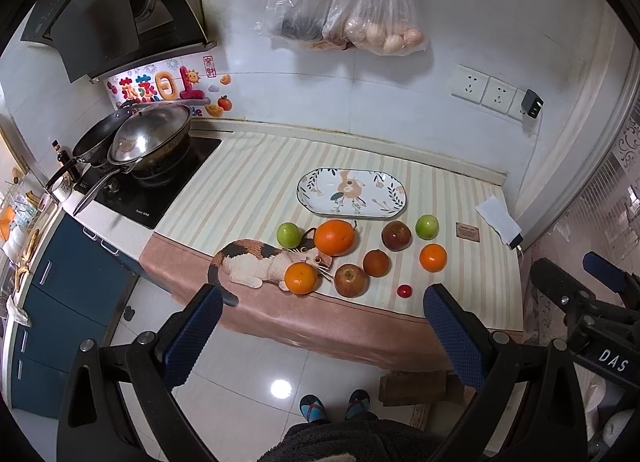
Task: Organize fruits
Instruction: 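Grasp the green apple with the left tool while the right tool grasps the large orange, then carry the green apple and large orange onto the floral plate while both tools open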
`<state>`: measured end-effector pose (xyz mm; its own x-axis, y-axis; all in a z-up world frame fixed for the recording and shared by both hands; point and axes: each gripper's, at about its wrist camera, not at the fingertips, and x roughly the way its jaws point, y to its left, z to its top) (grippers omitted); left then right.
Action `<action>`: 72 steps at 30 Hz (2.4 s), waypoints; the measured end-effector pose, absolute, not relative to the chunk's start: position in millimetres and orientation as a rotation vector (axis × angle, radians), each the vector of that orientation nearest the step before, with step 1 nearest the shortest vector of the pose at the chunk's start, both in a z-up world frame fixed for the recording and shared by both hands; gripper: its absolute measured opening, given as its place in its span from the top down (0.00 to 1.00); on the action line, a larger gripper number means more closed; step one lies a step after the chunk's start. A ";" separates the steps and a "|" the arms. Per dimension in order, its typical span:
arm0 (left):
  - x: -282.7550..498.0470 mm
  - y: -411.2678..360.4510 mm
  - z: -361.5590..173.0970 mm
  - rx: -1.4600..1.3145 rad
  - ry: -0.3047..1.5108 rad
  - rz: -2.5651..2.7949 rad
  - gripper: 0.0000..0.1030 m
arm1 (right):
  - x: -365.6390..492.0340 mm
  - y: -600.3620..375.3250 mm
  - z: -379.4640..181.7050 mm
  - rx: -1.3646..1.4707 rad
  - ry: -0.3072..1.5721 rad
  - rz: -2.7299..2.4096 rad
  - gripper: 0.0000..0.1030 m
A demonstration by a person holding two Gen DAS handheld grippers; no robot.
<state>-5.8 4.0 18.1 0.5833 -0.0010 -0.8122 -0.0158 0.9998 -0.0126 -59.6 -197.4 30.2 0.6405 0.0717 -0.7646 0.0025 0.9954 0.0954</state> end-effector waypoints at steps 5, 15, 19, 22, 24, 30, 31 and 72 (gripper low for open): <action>13.7 31.7 15.9 -0.021 0.913 0.066 0.00 | -49.2 -196.7 19.6 0.168 0.871 0.043 0.00; 83.8 92.2 -36.8 -0.004 0.965 0.172 0.00 | 11.5 -176.0 -45.3 0.230 0.950 0.008 0.00; 116.1 105.7 -78.7 -0.005 1.072 0.187 0.00 | 53.4 -162.9 -94.5 0.263 1.056 0.035 0.00; 145.4 116.0 -116.2 -0.033 1.178 0.183 0.00 | 91.8 -154.9 -139.2 0.329 1.152 0.071 0.00; 164.7 121.9 -140.1 -0.059 1.240 0.184 0.00 | 115.2 -150.1 -166.6 0.359 1.205 0.092 0.00; 224.6 136.0 -200.5 -0.152 1.402 0.205 0.01 | 191.7 -129.6 -252.7 0.403 1.360 0.146 0.00; 234.0 137.5 -209.8 -0.170 1.425 0.203 0.01 | 205.8 -124.8 -269.9 0.415 1.395 0.155 0.00; 305.4 86.7 -324.8 -0.309 1.644 0.076 0.50 | 294.4 -58.1 -391.0 0.343 1.657 0.247 0.16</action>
